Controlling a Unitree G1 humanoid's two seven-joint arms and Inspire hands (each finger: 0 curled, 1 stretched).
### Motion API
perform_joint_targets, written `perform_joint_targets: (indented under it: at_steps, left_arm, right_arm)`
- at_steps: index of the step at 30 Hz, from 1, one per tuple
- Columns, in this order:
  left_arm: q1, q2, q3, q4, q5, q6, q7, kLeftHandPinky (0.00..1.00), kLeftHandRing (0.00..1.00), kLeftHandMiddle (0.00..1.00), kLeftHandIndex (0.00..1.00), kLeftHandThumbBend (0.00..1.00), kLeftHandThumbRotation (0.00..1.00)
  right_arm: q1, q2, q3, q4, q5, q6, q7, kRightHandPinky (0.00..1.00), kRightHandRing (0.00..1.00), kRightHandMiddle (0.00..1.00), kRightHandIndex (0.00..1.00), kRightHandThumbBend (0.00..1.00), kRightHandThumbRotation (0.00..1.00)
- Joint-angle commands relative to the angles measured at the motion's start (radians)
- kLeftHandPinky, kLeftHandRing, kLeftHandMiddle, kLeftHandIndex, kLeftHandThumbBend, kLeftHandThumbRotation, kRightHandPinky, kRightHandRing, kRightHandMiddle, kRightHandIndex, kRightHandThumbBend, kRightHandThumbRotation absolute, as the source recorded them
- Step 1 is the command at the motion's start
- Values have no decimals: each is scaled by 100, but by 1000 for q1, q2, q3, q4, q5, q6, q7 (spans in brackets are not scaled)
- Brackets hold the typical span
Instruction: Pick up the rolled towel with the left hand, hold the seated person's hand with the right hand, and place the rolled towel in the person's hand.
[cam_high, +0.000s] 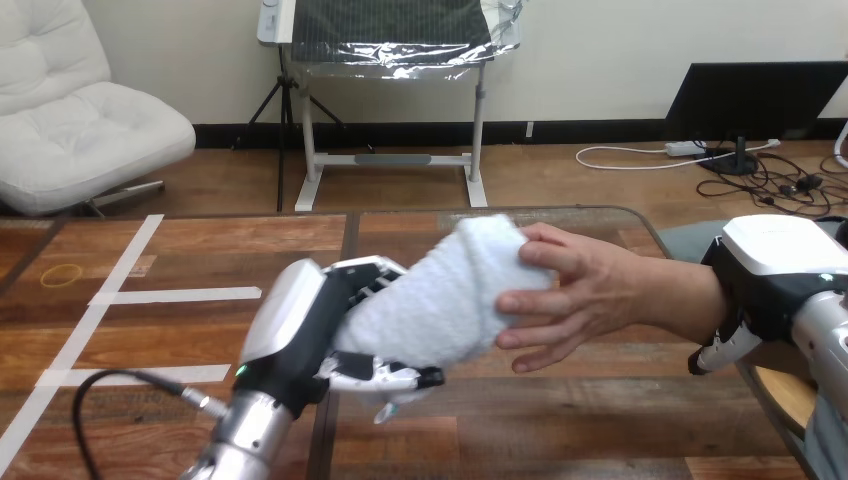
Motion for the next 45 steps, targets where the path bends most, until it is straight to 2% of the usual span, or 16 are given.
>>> perform_joint_targets:
  at_steps: [1,15,34,45]
  left_arm:
    - [-145,-7,-28,-30,3,-32,-9,35,39,46,54,51,0]
    - [-214,-35,-80,-27,30,-31,-24,33,38,45,52,52,0]
    - [-280,-98,-150,-17,73,-28,-11,33,38,44,51,52,0]
    - [-286,-134,-173,-16,86,-32,4,31,37,44,50,50,0]
  right_arm:
    - [-44,-29,-79,-42,16,27,-12,7,15,24,32,67,0]
    - [-41,-31,-80,-56,9,43,3,12,20,31,44,71,0]
    - [-29,-22,-86,-37,5,32,-14,12,21,31,42,71,0]
    - [-26,-17,-92,-34,3,34,-12,13,21,31,45,71,0]
